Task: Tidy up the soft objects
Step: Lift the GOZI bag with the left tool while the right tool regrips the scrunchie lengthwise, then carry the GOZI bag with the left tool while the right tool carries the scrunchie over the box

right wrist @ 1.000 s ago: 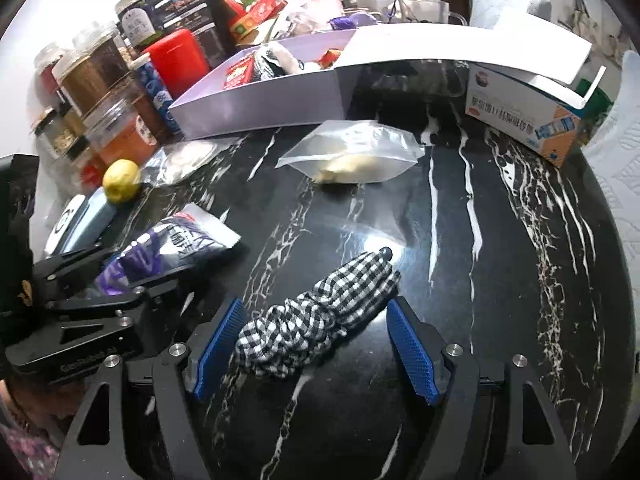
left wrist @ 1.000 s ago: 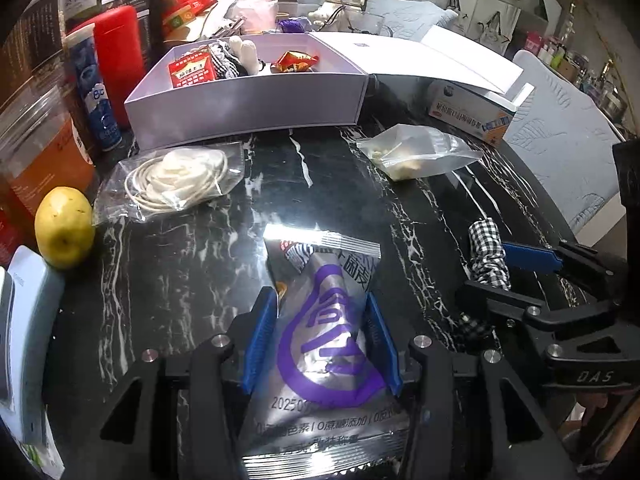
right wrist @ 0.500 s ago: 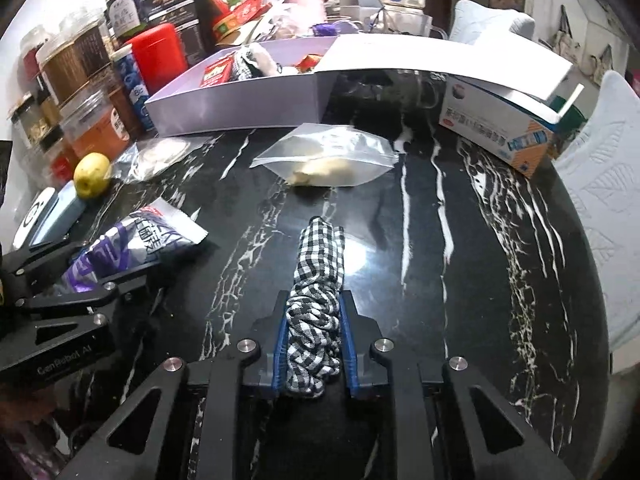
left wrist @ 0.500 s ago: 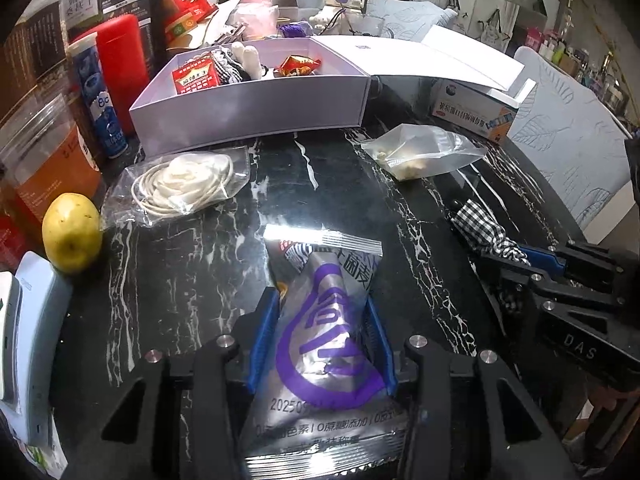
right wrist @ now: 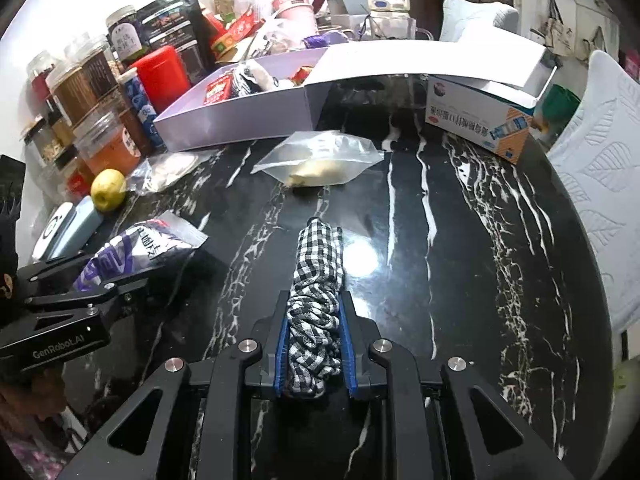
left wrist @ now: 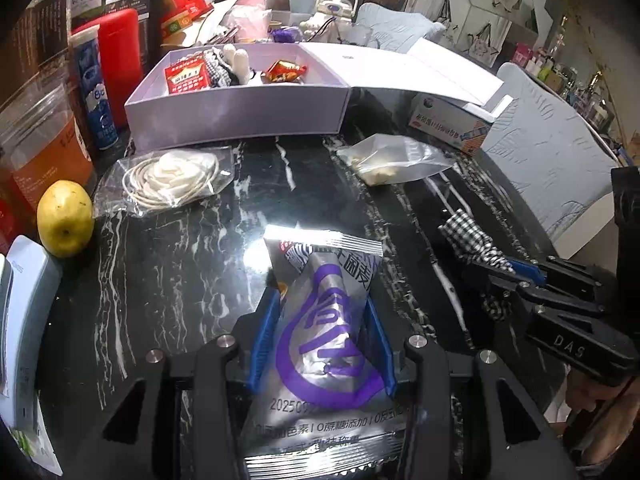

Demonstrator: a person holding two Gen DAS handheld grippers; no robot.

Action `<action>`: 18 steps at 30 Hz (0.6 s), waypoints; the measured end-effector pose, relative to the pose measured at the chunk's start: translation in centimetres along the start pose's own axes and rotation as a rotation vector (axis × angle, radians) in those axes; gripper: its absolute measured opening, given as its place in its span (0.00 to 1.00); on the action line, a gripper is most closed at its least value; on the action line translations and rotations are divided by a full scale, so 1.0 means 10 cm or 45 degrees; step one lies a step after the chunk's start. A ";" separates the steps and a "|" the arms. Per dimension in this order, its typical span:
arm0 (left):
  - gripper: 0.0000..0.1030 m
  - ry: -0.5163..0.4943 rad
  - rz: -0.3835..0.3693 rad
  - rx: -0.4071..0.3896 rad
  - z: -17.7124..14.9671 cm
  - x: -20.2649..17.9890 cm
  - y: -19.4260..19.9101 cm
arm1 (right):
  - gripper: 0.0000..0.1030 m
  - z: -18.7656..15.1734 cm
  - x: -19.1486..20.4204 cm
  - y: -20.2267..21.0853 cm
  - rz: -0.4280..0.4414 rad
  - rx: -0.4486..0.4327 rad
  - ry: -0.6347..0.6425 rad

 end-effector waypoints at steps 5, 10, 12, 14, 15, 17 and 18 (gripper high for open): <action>0.41 -0.019 -0.019 -0.036 0.10 -0.06 0.12 | 0.21 0.04 0.10 0.09 0.043 -0.018 0.013; 0.41 -0.033 -0.040 -0.115 0.30 -0.08 0.31 | 0.21 0.18 0.12 0.22 0.075 -0.057 0.020; 0.41 -0.037 -0.048 -0.151 0.40 -0.09 0.39 | 0.21 0.26 0.12 0.28 0.081 -0.077 0.032; 0.41 -0.039 -0.052 -0.179 0.47 -0.10 0.45 | 0.21 0.35 0.13 0.35 0.087 -0.098 0.054; 0.41 -0.042 -0.054 -0.201 0.53 -0.11 0.49 | 0.21 0.38 0.13 0.37 0.090 -0.107 0.064; 0.41 -0.045 -0.053 -0.238 0.62 -0.11 0.55 | 0.21 0.47 0.15 0.43 0.100 -0.130 0.089; 0.41 -0.047 -0.051 -0.252 0.65 -0.12 0.57 | 0.21 0.52 0.16 0.45 0.106 -0.140 0.096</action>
Point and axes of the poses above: each gripper's, at about its wrist camera, not at the fingertips, and y roughly against the way its jaws point, x to its left, z to its top, the point moved 6 cm from there along -y, roughly the way its jaws point, and after that the axes turned 2 degrees about y, right-handed, at the moved point
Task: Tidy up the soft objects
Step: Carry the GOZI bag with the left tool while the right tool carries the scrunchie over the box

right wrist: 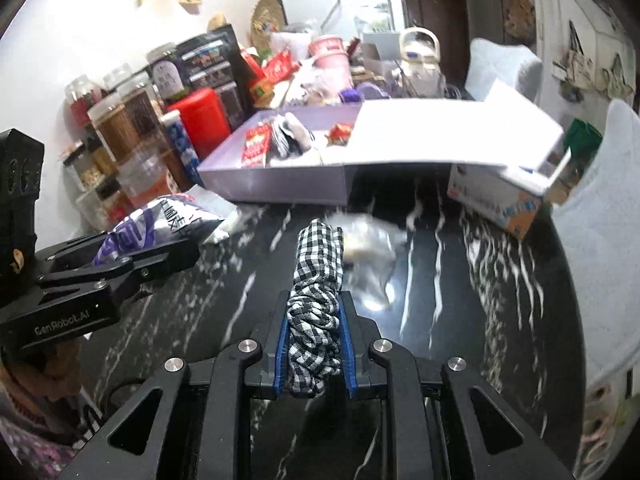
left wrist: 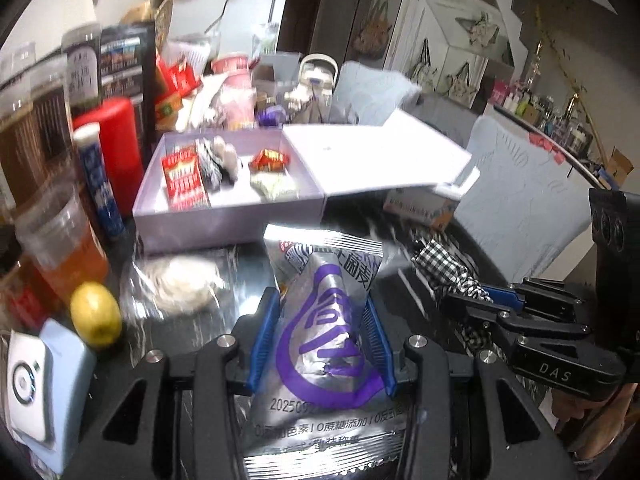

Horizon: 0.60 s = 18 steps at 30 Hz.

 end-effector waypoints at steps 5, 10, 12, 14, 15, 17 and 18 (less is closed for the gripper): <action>0.41 -0.014 -0.014 -0.094 0.27 -0.04 0.10 | 0.21 0.28 0.03 0.10 0.022 -0.065 0.048; 0.41 -0.006 -0.017 -0.190 0.59 -0.07 0.20 | 0.21 0.59 0.06 0.19 0.046 -0.138 0.085; 0.41 -0.010 -0.016 -0.233 0.71 -0.09 0.24 | 0.21 0.71 0.07 0.23 0.059 -0.163 0.094; 0.41 -0.015 -0.016 -0.276 0.86 -0.09 0.27 | 0.21 0.84 0.08 0.25 0.078 -0.189 0.106; 0.41 -0.020 -0.012 -0.295 0.93 -0.10 0.27 | 0.21 0.90 0.08 0.25 0.083 -0.199 0.113; 0.41 -0.025 -0.005 -0.333 1.08 -0.09 0.28 | 0.21 1.03 0.10 0.25 0.090 -0.220 0.135; 0.41 -0.022 -0.005 -0.340 1.12 -0.08 0.28 | 0.21 1.09 0.11 0.24 0.092 -0.228 0.147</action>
Point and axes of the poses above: each gripper's, at about its wrist camera, not at the fingertips, and y roughly against the way its jaws point, x to its left, z to its top, the point moved 6 cm from there along -y, roughly the way its jaws point, and after that the axes turned 2 degrees about y, right-handed, at the moved point
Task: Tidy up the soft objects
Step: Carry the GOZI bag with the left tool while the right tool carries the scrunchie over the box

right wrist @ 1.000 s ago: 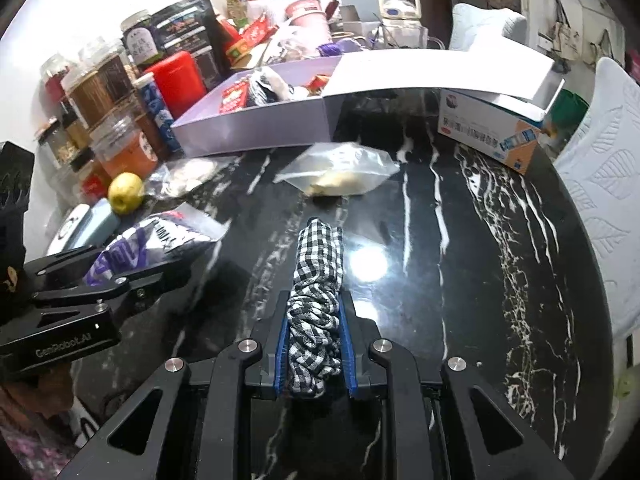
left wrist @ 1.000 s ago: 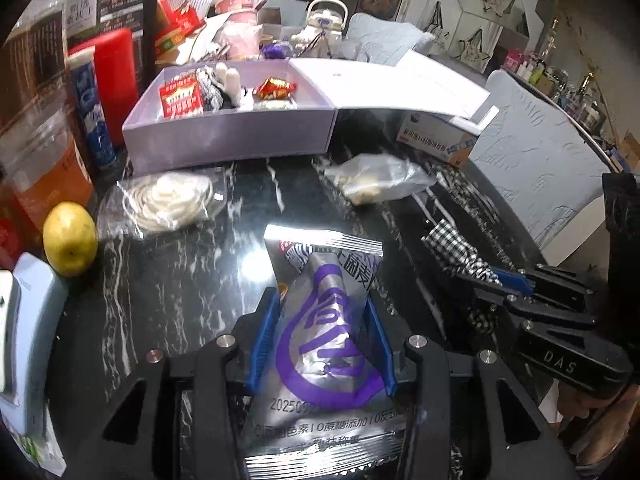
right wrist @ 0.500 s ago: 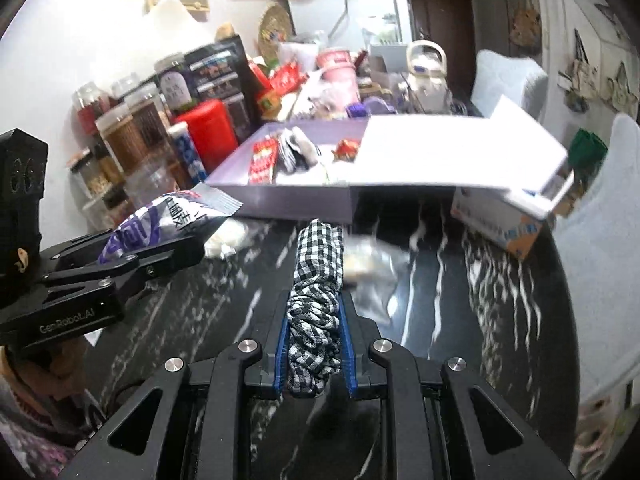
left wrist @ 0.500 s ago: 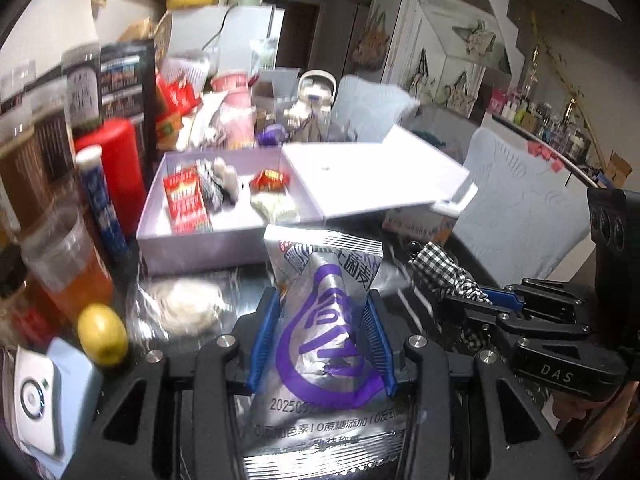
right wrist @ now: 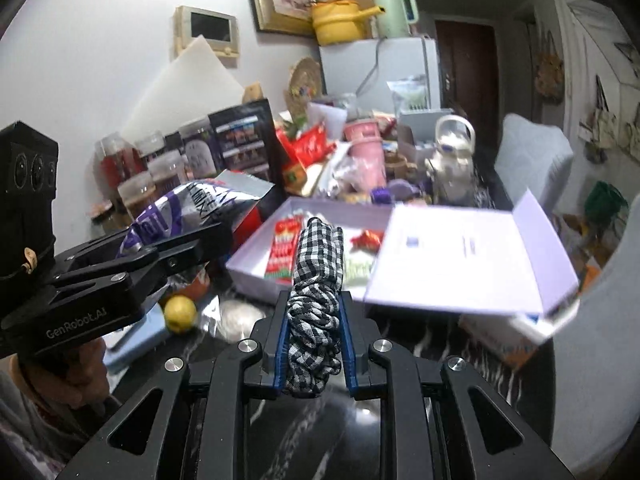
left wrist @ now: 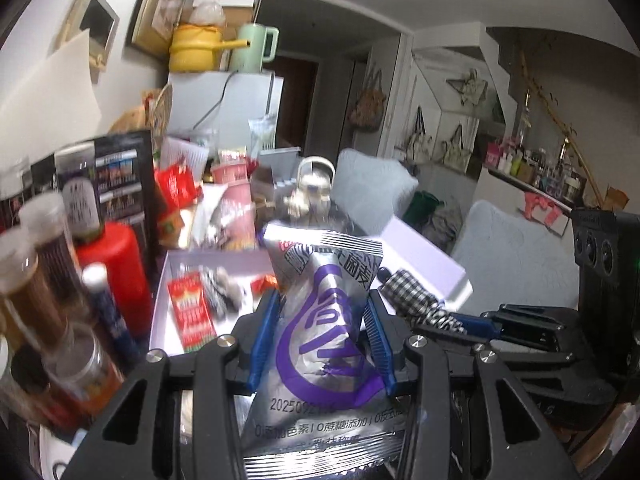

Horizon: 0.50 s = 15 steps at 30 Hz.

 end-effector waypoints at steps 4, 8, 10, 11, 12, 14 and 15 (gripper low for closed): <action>0.41 0.011 0.007 -0.032 0.20 0.06 -0.11 | 0.21 0.24 0.01 -0.10 0.026 -0.035 0.035; 0.41 0.021 0.021 -0.068 0.40 0.15 -0.25 | 0.21 0.47 -0.02 -0.22 0.052 -0.069 0.061; 0.41 0.033 0.026 -0.091 0.49 0.20 -0.32 | 0.21 0.56 -0.04 -0.29 0.056 -0.084 0.070; 0.41 0.039 0.030 -0.103 0.55 0.23 -0.37 | 0.21 0.61 -0.06 -0.33 0.058 -0.093 0.074; 0.41 0.042 0.032 -0.108 0.58 0.25 -0.40 | 0.21 0.66 -0.07 -0.37 0.058 -0.104 0.079; 0.41 0.055 0.032 -0.114 0.68 0.30 -0.51 | 0.21 0.77 -0.11 -0.45 0.053 -0.126 0.089; 0.41 0.063 0.027 -0.117 0.73 0.33 -0.59 | 0.21 0.82 -0.12 -0.49 0.049 -0.133 0.089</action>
Point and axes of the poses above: each gripper's, at about its wrist camera, not at the fingertips, and y roughly against the way its jaws point, x to its left, z to its top, the point moved 6 cm from there along -y, roughly the way its jaws point, and after that the axes turned 2 degrees about y, right-handed, at the moved point
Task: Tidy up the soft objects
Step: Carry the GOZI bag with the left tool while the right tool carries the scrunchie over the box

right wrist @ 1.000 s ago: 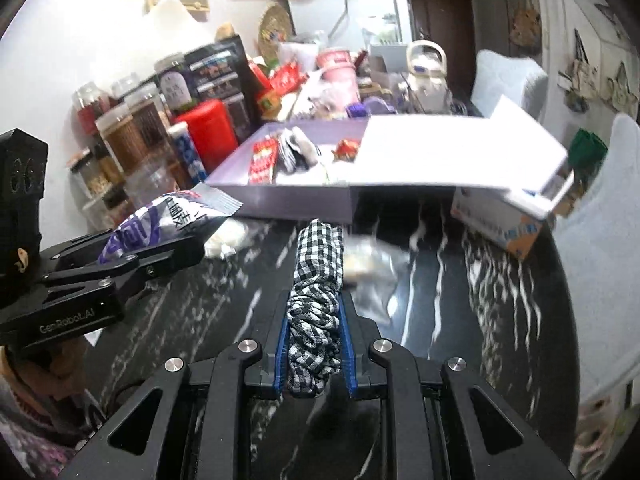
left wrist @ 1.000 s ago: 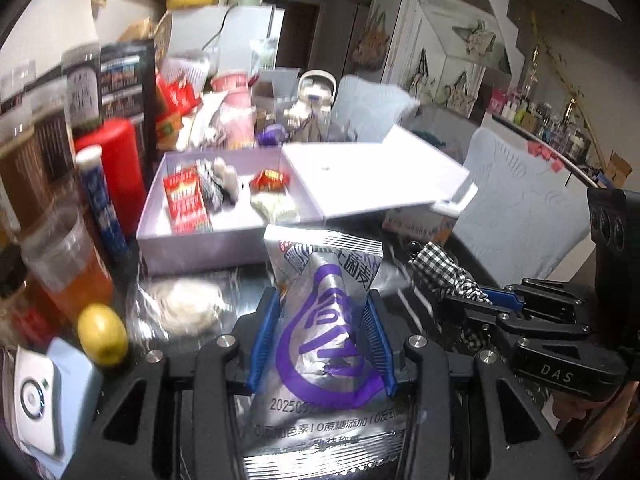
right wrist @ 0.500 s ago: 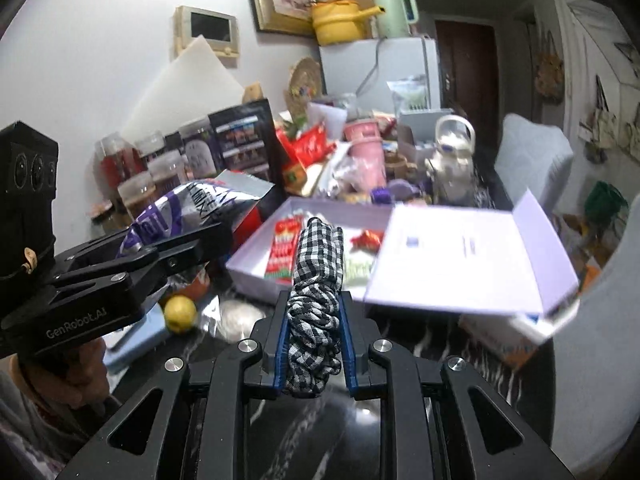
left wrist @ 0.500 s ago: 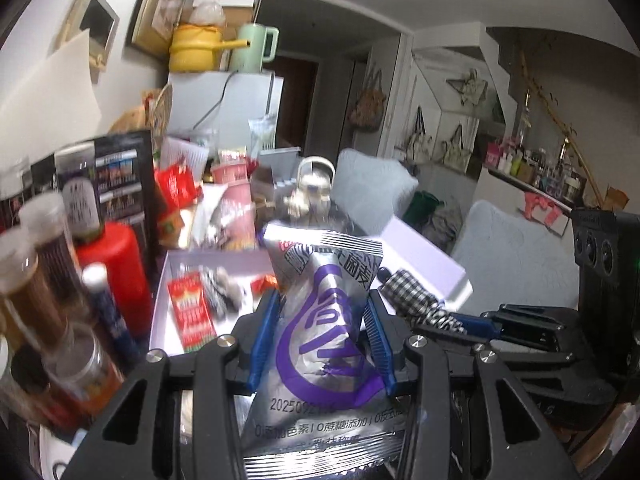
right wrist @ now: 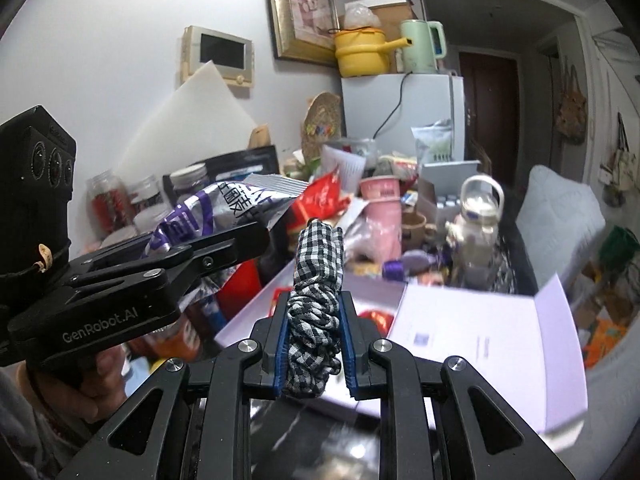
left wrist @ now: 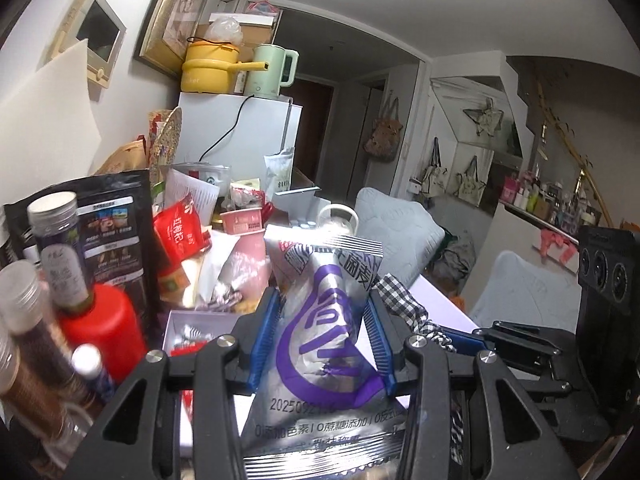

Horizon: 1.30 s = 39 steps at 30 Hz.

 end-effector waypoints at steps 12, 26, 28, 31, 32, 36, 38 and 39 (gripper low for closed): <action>0.41 0.038 0.110 -0.012 0.23 0.37 -0.54 | 0.21 0.47 -0.23 -0.58 0.029 -0.082 -0.055; 0.41 0.064 0.250 0.324 -0.32 0.79 -1.35 | 0.21 0.28 -0.60 -1.15 -0.077 0.057 -0.144; 0.41 0.056 0.254 0.355 -0.39 0.78 -1.41 | 0.21 0.23 -0.65 -1.24 -0.070 0.089 -0.160; 0.41 0.049 0.226 0.399 -0.48 0.75 -1.50 | 0.21 0.14 -0.68 -1.37 -0.060 0.143 -0.168; 0.41 0.052 0.202 0.413 -0.50 0.74 -1.52 | 0.21 0.10 -0.70 -1.41 -0.053 0.161 -0.170; 0.41 0.046 0.183 0.491 -0.61 0.71 -1.65 | 0.21 0.00 -0.76 -1.53 -0.037 0.219 -0.184; 0.41 0.031 0.204 0.521 -0.66 0.73 -1.70 | 0.21 -0.06 -0.79 -1.60 -0.034 0.254 -0.194; 0.41 0.030 0.216 0.533 -0.69 0.76 -1.73 | 0.21 -0.08 -0.80 -1.63 -0.031 0.267 -0.201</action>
Point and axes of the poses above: each gripper's, at about its wrist camera, not at the fingertips, and y roughly against the way its jaws point, x to its left, z to its top, the point moved 6 cm from there along -y, roughly the way its jaws point, and after that the axes turned 2 degrees about y, right-handed, at the moved point
